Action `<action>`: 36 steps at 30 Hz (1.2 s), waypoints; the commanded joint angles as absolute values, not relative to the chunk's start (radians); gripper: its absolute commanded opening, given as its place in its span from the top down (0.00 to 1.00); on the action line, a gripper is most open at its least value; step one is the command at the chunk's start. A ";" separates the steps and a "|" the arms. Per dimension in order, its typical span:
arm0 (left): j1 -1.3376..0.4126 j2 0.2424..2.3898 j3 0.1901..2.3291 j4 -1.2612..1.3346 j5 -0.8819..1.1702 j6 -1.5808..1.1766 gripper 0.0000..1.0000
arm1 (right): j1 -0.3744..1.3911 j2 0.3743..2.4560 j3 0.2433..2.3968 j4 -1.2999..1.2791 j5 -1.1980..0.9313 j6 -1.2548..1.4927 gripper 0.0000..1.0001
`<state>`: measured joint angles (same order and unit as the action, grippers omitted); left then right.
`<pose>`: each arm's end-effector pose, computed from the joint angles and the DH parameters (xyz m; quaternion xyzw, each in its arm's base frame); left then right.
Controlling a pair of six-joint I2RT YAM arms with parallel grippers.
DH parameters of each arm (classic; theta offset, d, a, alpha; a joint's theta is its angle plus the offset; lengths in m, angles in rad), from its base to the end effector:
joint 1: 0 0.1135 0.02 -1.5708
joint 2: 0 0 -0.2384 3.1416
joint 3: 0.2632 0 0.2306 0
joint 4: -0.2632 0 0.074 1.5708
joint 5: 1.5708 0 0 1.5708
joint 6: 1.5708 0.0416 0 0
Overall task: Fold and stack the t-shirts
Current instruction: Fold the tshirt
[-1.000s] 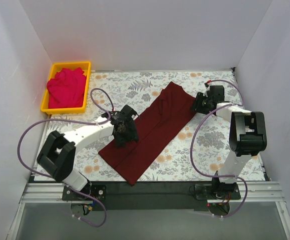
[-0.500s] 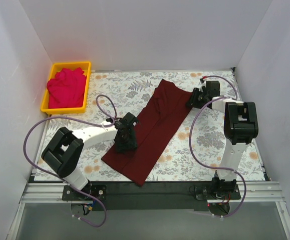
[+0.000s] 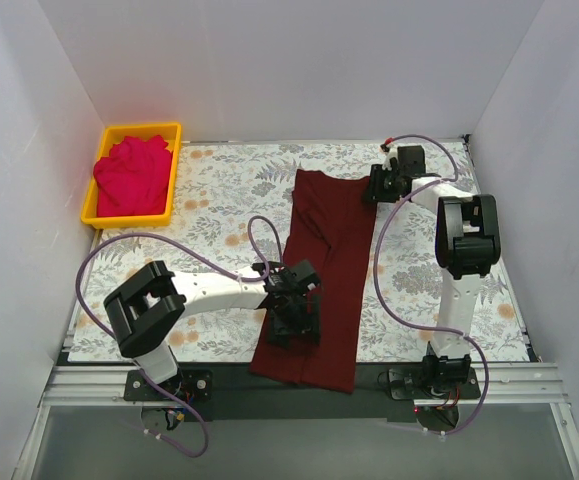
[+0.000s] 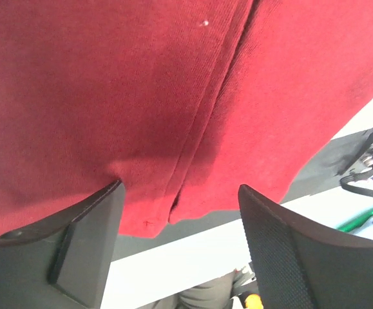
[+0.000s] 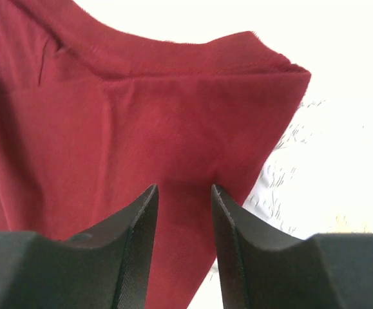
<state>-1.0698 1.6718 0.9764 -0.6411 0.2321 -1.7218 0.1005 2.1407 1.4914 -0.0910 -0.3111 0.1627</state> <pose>0.1261 -0.2502 0.1427 0.3031 -0.9388 0.1343 0.0930 0.4426 0.0574 0.1508 -0.0344 0.9055 0.1928 0.3765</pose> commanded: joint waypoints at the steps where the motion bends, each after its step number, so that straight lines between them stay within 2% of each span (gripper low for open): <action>1: -1.066 1.617 1.057 -0.724 0.184 -1.769 0.28 | 0.146 2.008 1.473 -0.137 -0.223 0.063 0.54; 4: -1.020 1.553 1.098 -0.775 0.106 -1.755 0.27 | 0.207 1.892 1.387 -0.135 -0.172 0.028 0.53; 9: -0.709 1.405 1.071 -0.785 0.074 -1.625 0.27 | 0.362 1.752 1.276 -0.133 -0.057 -0.030 0.55; 13: -0.426 1.388 1.114 -0.795 0.023 -1.488 0.27 | 0.495 1.726 1.233 -0.133 -0.005 -0.081 0.60; 16: -0.304 1.397 1.137 -0.775 -0.090 -1.430 0.27 | 0.558 1.752 1.226 -0.133 0.051 -0.098 0.63; 20: -0.253 1.397 1.137 -0.755 -0.299 -1.413 0.27 | 0.612 1.805 1.246 -0.144 0.098 -0.132 0.65; 24: -0.253 1.347 1.002 -0.652 -0.420 -1.424 0.27 | 0.641 1.868 1.305 -0.172 0.121 -0.141 0.66; 27: -0.250 1.328 0.914 -0.591 -0.420 -1.410 0.27 | 0.650 1.911 1.327 -0.182 0.140 -0.149 0.69; 36: -0.242 1.345 0.920 -0.598 -0.370 -1.394 0.27 | 0.670 1.996 1.397 -0.204 0.230 -0.173 0.68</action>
<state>-0.2478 1.3685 0.9154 -0.6250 -0.3405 -1.4109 0.6621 1.9907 1.3479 -0.1944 0.1635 -0.1474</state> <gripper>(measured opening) 0.727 0.315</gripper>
